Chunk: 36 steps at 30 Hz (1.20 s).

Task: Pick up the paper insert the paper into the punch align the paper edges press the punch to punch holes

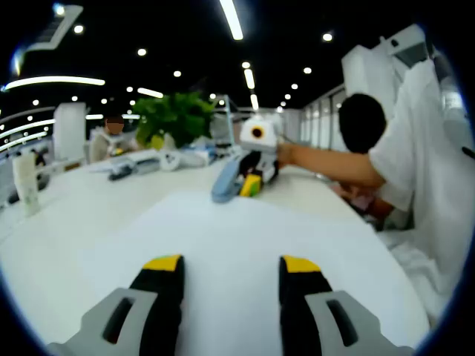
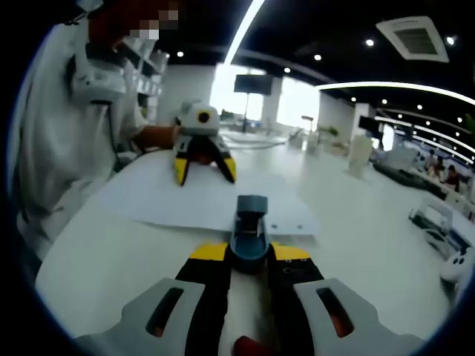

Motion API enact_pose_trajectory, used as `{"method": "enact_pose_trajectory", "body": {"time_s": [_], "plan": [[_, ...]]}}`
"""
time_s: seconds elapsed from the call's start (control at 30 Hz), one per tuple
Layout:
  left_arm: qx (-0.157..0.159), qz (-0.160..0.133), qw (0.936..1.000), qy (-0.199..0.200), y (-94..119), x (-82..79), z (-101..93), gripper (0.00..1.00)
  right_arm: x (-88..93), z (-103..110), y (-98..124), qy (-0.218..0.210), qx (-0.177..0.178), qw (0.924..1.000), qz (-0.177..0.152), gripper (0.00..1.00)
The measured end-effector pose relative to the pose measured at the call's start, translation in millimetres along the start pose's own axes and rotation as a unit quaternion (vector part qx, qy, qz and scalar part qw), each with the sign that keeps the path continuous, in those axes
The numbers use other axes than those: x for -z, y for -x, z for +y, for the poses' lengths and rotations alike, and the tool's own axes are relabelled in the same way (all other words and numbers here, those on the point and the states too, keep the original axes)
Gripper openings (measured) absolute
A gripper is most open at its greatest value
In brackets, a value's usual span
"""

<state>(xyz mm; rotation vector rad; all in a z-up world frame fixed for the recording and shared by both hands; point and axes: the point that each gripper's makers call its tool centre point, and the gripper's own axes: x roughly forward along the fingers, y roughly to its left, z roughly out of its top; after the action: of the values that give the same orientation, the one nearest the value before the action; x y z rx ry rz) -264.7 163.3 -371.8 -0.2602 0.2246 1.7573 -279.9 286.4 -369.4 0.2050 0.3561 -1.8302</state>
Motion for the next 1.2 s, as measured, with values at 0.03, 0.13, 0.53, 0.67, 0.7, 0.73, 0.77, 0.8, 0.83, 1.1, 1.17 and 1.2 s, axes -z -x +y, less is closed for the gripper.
{"method": "enact_pose_trajectory", "body": {"time_s": [0.03, 0.13, 0.53, 0.67, 0.7, 0.73, 0.77, 0.8, 0.83, 1.1, 1.17, 1.2], "plan": [[0.000, 0.000, 1.0000, 0.000, 0.0, 0.0, 0.0, 0.52, 0.0, -0.2, 0.0, -0.001, 0.001, 1.0000, 0.000, 0.23], [0.002, -0.001, 1.0000, -0.001, -0.1, -0.1, -0.3, 0.52, 0.0, -1.8, 0.7, -0.003, 0.004, 1.0000, 0.000, 0.23], [0.020, -0.038, 0.9991, -0.006, 6.0, -15.3, -8.3, 0.59, -12.1, -2.0, 18.7, -0.072, 0.060, 0.9950, -0.036, 0.32], [0.026, -0.045, 0.9986, -0.014, 6.9, -23.2, -11.3, 0.59, -17.5, 8.0, 27.7, -0.095, 0.084, 0.9903, -0.057, 0.34], [0.033, -0.040, 0.9986, -0.014, 5.3, -24.8, -12.5, 0.60, -20.8, 8.3, 28.4, -0.108, 0.094, 0.9873, -0.070, 0.33], [0.041, -0.037, 0.9984, -0.013, 2.6, -28.1, -14.2, 0.60, -20.4, 11.8, 28.7, -0.116, 0.093, 0.9865, -0.068, 0.32], [0.049, -0.035, 0.9981, -0.017, -2.5, -35.0, -15.0, 0.60, -20.3, 12.8, 28.9, -0.117, 0.100, 0.9858, -0.066, 0.29], [0.052, -0.034, 0.9978, -0.023, -5.6, -38.6, -15.3, 0.60, -19.5, 8.2, 30.8, -0.116, 0.121, 0.9837, -0.066, 0.25], [0.057, -0.034, 0.9974, -0.030, -11.4, -45.2, -14.9, 0.60, -18.6, 6.0, 32.0, -0.118, 0.131, 0.9822, -0.065, 0.23], [0.076, -0.033, 0.9954, -0.048, -71.8, -68.5, 3.5, 0.58, -23.1, -7.3, 52.7, -0.124, 0.192, 0.9688, -0.095, 0.05], [0.082, -0.037, 0.9951, -0.042, -83.9, -71.8, 7.9, 0.57, -16.0, -11.3, 56.5, -0.127, 0.210, 0.9661, -0.080, 0.05], [0.087, -0.043, 0.9948, -0.032, -89.5, -73.7, 8.6, 0.56, -11.6, -11.9, 55.5, -0.126, 0.214, 0.9661, -0.068, 0.05]]}}
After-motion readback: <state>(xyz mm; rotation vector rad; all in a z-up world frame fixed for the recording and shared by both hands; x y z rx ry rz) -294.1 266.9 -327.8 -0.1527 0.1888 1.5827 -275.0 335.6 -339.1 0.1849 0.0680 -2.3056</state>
